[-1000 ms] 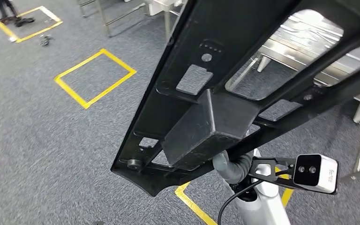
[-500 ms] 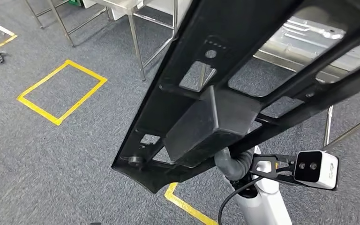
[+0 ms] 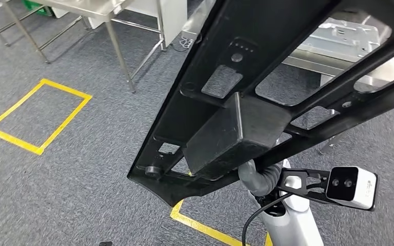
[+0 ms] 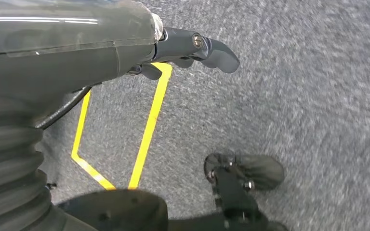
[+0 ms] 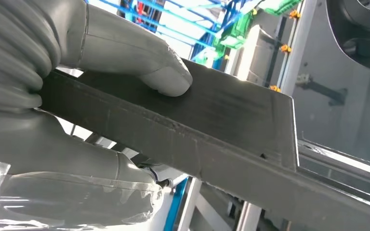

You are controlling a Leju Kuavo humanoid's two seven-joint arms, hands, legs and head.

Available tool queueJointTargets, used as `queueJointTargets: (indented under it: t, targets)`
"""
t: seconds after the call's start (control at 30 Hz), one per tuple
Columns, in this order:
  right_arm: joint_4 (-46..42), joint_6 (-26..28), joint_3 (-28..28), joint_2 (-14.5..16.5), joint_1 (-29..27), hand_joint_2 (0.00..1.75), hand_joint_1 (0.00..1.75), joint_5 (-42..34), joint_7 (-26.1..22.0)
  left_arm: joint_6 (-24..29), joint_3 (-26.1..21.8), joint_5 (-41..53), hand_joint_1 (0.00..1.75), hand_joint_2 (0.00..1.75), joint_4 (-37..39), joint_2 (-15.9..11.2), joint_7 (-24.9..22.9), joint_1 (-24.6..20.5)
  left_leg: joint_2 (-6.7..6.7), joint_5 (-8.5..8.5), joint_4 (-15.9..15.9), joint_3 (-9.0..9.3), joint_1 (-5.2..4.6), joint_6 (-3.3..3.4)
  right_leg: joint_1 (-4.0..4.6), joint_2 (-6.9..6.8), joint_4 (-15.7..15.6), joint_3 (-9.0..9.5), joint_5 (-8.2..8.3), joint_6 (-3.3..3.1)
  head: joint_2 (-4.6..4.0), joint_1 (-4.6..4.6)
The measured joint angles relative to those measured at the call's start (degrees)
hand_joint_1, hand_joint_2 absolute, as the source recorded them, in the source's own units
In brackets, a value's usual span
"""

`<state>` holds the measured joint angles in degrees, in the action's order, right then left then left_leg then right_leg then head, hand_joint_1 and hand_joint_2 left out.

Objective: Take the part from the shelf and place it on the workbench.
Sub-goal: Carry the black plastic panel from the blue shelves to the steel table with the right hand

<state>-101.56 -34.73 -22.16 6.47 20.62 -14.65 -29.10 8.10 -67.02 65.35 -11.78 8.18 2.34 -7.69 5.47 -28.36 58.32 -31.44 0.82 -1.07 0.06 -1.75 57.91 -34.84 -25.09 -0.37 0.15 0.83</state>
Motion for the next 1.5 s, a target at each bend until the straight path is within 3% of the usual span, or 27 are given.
queueJointTargets:
  t: [0.03,0.1,0.17,0.2,0.23,0.27,0.33,0.4,0.47,0.5,0.57,0.63,0.7,0.73,0.77,0.8,0.87,0.93,1.03,1.1,1.17,1.2,1.23,1.27,1.3,1.37,1.5]
  targets:
    - [0.02,-0.02,0.00,-0.01,0.17,1.75,1.75,-0.01,-0.02,0.00,-0.01,0.00,0.00,1.75,0.00,-0.01,0.02,-0.06,-1.04,-0.91,1.20,-0.35,0.05,-0.23,-0.21,0.61,-0.38,0.23,0.20,-0.37,0.00,-0.06]
    - [0.17,-0.04,0.00,-0.02,0.48,1.75,1.75,-0.03,-0.06,0.01,-0.03,0.01,0.00,1.75,0.00,-0.05,0.07,0.02,-3.85,-4.23,7.26,-3.01,0.22,-0.49,-0.37,1.70,-0.72,0.50,0.33,-0.83,0.00,-0.21]
    - [0.46,-0.04,0.00,-0.03,0.54,1.75,1.75,-0.06,-0.08,0.01,-0.04,0.02,0.00,1.75,0.00,-0.07,0.08,0.29,-4.87,-6.92,14.56,-6.77,0.28,-0.69,-0.28,3.08,-0.61,0.51,0.24,-1.03,-0.01,-0.30]
    - [0.62,-0.05,0.00,-0.05,0.53,1.75,1.75,-0.10,-0.08,0.02,-0.04,0.04,0.00,1.75,0.00,-0.07,0.08,0.41,-4.99,-6.73,15.97,-7.73,0.29,-0.75,-0.25,3.90,-0.49,0.52,0.18,-1.04,0.00,-0.32]
    - [0.74,-0.05,0.00,-0.07,0.52,1.75,1.75,-0.14,-0.08,0.02,-0.04,0.07,0.00,1.75,0.00,-0.08,0.08,0.46,-5.05,-5.38,15.12,-7.66,0.30,-0.75,-0.25,4.74,-0.32,0.54,0.11,-0.97,0.00,-0.32]
    - [0.80,-0.05,0.00,-0.08,0.53,1.75,1.75,-0.19,-0.08,0.03,-0.04,0.10,0.00,1.75,0.00,-0.09,0.08,0.45,-5.36,-3.11,12.05,-6.53,0.35,-0.69,-0.27,5.56,-0.07,0.57,-0.03,-0.86,0.00,-0.32]
    - [0.86,-0.04,0.00,-0.10,0.57,1.75,1.75,-0.29,-0.13,0.04,-0.04,0.14,0.00,1.75,0.00,-0.15,0.08,0.41,-7.42,0.46,4.48,-3.49,0.50,-0.37,-0.35,6.93,0.66,0.38,-0.44,-0.45,-0.01,-0.30]
    - [0.90,-0.04,-0.01,-0.13,0.58,1.75,1.75,-0.37,-0.20,0.08,-0.04,0.20,0.00,1.75,0.00,-0.20,0.09,0.32,-9.02,1.16,1.10,-2.06,0.43,0.13,-0.49,8.02,1.12,-0.11,-0.60,0.18,-0.01,-0.29]
    - [0.92,-0.06,-0.02,-0.22,0.55,1.75,1.75,-0.40,-0.22,0.12,-0.04,0.27,0.00,1.75,0.00,-0.16,0.13,0.16,-8.34,1.19,0.83,-1.86,0.31,0.76,-0.57,8.92,0.94,-0.37,-0.44,0.95,-0.01,-0.32]
    - [0.91,-0.06,-0.02,-0.28,0.56,1.75,1.75,-0.42,-0.24,0.13,-0.04,0.33,0.00,1.75,0.00,-0.14,0.16,0.09,-7.79,1.35,0.52,-1.69,0.39,1.14,-0.53,8.51,0.98,-0.37,-0.52,1.30,-0.01,-0.28]
    - [0.89,-0.07,-0.03,-0.39,0.79,1.75,1.75,-0.44,-0.27,0.13,-0.04,0.46,0.00,1.75,0.00,-0.08,0.22,-0.02,-6.70,1.62,-0.14,-1.28,0.64,1.82,-0.32,5.69,3.70,-1.61,-2.25,1.97,-0.01,0.13]
    - [0.92,0.14,-0.03,-0.43,0.89,1.75,1.75,-0.39,-0.31,0.11,-0.04,0.55,0.00,1.75,0.00,-0.09,0.24,0.06,-5.66,1.54,-0.31,-1.12,0.54,2.18,-0.48,2.83,10.96,-5.29,-5.72,2.63,-0.01,0.55]
    - [0.97,0.61,0.03,-0.48,0.70,1.75,1.75,-0.21,-0.33,0.13,-0.04,0.55,0.00,1.75,0.00,-0.10,0.21,0.15,-4.75,1.36,-0.27,-1.07,0.48,2.25,-0.84,2.10,16.53,-8.37,-7.17,3.07,-0.01,0.56]
    - [0.98,0.83,0.07,-0.50,0.61,1.75,1.75,-0.11,-0.36,0.14,-0.05,0.54,0.00,1.75,0.00,-0.10,0.20,0.14,-4.43,1.25,-0.26,-0.97,0.48,2.20,-1.01,1.99,16.29,-8.38,-6.27,3.17,0.00,0.56]
    - [0.99,0.97,0.10,-0.52,0.57,1.75,1.75,-0.02,-0.40,0.14,-0.05,0.52,0.00,1.75,0.01,-0.09,0.19,0.10,-4.25,1.13,-0.26,-0.79,0.49,2.10,-1.13,1.88,13.59,-7.08,-4.41,3.16,0.00,0.56]
    - [0.98,1.07,0.14,-0.53,0.55,1.75,1.75,0.12,-0.46,0.14,-0.05,0.50,0.00,1.75,0.01,-0.08,0.20,0.06,-4.13,0.96,-0.27,-0.56,0.49,1.96,-1.18,1.64,9.38,-4.94,-2.25,3.03,-0.01,0.56]
    - [0.96,1.30,0.26,-0.53,0.52,1.75,1.75,0.53,-0.62,0.14,-0.05,0.47,0.00,1.75,0.02,-0.05,0.22,-0.01,-4.02,0.63,-0.25,-0.27,0.33,1.45,-0.84,1.08,2.36,-1.34,0.21,2.40,-0.01,0.55]
    - [0.95,1.67,0.44,-0.53,0.43,1.75,1.75,0.89,-0.77,0.14,-0.06,0.43,0.00,1.75,0.02,-0.05,0.24,-0.03,-3.88,0.45,-0.36,-0.15,0.23,0.77,-0.38,0.99,0.55,-0.55,0.15,1.66,-0.01,0.51]
    - [0.92,2.54,0.80,-0.44,0.36,1.75,1.75,1.38,-0.92,0.20,-0.07,0.32,0.00,1.75,0.02,-0.06,0.27,-0.14,-3.92,-0.44,0.21,0.05,0.33,-0.20,-0.55,1.42,-0.15,0.00,0.24,0.53,0.00,0.44]
    - [0.92,3.82,1.04,-0.28,0.29,1.75,1.75,2.28,-0.85,0.30,-0.10,0.13,0.00,1.75,0.01,-0.08,0.49,-0.12,-4.54,-3.27,5.18,-2.15,0.42,-0.47,-0.75,1.53,-0.69,0.57,0.29,-0.23,0.00,0.24]
    - [1.07,5.23,1.24,-0.19,0.03,1.75,1.75,3.13,-0.44,0.37,-0.14,0.01,0.00,1.75,0.01,-0.08,0.69,0.06,-4.91,-6.43,13.03,-6.27,0.41,-0.61,-0.56,1.77,-0.65,0.66,0.09,-0.69,0.00,0.09]
    - [1.21,5.74,1.32,-0.17,-0.14,1.75,1.75,3.37,-0.19,0.39,-0.15,-0.01,0.00,1.75,0.02,-0.08,0.72,0.20,-4.96,-6.84,15.51,-7.76,0.42,-0.65,-0.45,1.98,-0.57,0.70,-0.01,-0.79,-0.01,0.09]
    - [1.40,6.08,1.38,-0.14,-0.25,1.75,1.75,3.49,0.02,0.43,-0.15,-0.01,0.00,1.75,0.02,-0.08,0.69,0.32,-4.96,-6.08,15.84,-8.28,0.42,-0.64,-0.39,2.23,-0.45,0.74,-0.13,-0.81,-0.01,0.08]
    - [1.59,6.29,1.42,-0.07,-0.32,1.75,1.75,3.55,0.14,0.45,-0.15,0.00,0.00,1.75,0.02,-0.09,0.68,0.39,-4.97,-4.17,13.72,-7.61,0.42,-0.55,-0.36,2.49,-0.25,0.82,-0.31,-0.75,-0.01,0.08]
    - [1.73,6.43,1.43,0.03,-0.36,1.75,1.75,3.58,0.17,0.47,-0.15,0.01,0.00,1.75,0.02,-0.11,0.67,0.40,-5.01,-1.70,9.84,-6.07,0.42,-0.38,-0.35,2.70,0.03,0.91,-0.55,-0.63,-0.01,0.08]
    - [1.89,6.75,1.45,0.21,-0.44,1.75,1.75,3.66,0.18,0.50,-0.16,0.01,0.00,1.75,0.02,-0.16,0.64,0.33,-5.27,1.24,3.03,-3.17,0.28,0.11,-0.23,2.97,0.70,0.80,-1.05,-0.22,-0.01,0.08]
    - [1.89,7.64,1.43,0.37,-0.98,1.75,1.75,4.02,0.15,0.66,-0.17,0.16,0.00,1.75,0.02,-0.16,0.31,0.35,-5.45,1.68,0.75,-2.46,0.06,1.16,-0.18,3.06,1.06,0.49,-1.30,0.92,-0.01,0.07]
